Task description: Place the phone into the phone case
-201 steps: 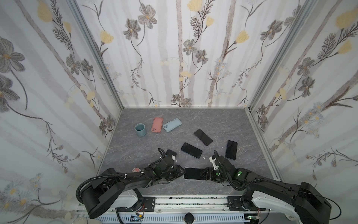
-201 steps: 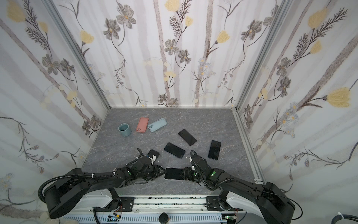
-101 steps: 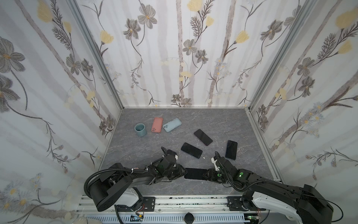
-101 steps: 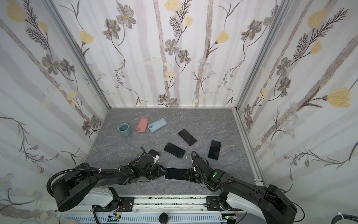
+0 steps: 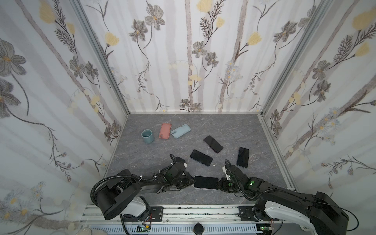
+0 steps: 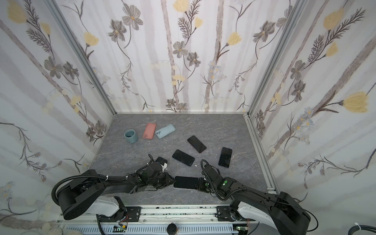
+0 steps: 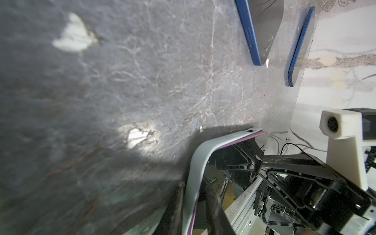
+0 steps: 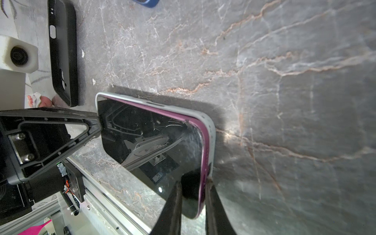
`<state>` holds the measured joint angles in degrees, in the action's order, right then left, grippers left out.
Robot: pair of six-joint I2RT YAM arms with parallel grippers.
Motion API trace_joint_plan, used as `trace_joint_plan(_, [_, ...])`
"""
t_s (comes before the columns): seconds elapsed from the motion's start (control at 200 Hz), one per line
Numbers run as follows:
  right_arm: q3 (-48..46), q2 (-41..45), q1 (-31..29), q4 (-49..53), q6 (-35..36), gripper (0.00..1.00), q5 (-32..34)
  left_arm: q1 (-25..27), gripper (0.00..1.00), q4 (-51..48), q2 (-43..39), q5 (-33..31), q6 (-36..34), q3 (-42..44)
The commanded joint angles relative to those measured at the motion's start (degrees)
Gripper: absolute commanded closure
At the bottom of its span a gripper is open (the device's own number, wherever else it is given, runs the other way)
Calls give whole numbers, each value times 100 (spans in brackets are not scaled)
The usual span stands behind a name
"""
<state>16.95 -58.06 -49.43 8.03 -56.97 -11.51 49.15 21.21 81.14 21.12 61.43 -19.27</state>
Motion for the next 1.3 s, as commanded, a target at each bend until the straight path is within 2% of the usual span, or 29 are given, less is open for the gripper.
trace_joint_plan(0.0, [-11,-99,-15,-444,89,85,-246,9,77,-673,62,-34,-52,74])
trace_joint_plan(0.44, [11,-327,-20,-539,142,84,-303,19,90,-618,69,-73,-97,170])
trace_joint_plan(0.585, [87,-310,-22,-380,195,78,-257,24,89,-706,-16,-318,-69,254])
trace_joint_plan(0.814, [471,-123,-14,536,577,68,143,22,89,-1002,-210,-712,-104,352])
trace_joint_plan(1.074, [416,63,-21,711,557,74,160,23,87,-898,-143,-673,-116,367])
trace_joint_plan(1.294, [379,-134,-23,608,569,78,30,20,81,-713,107,-384,-105,329])
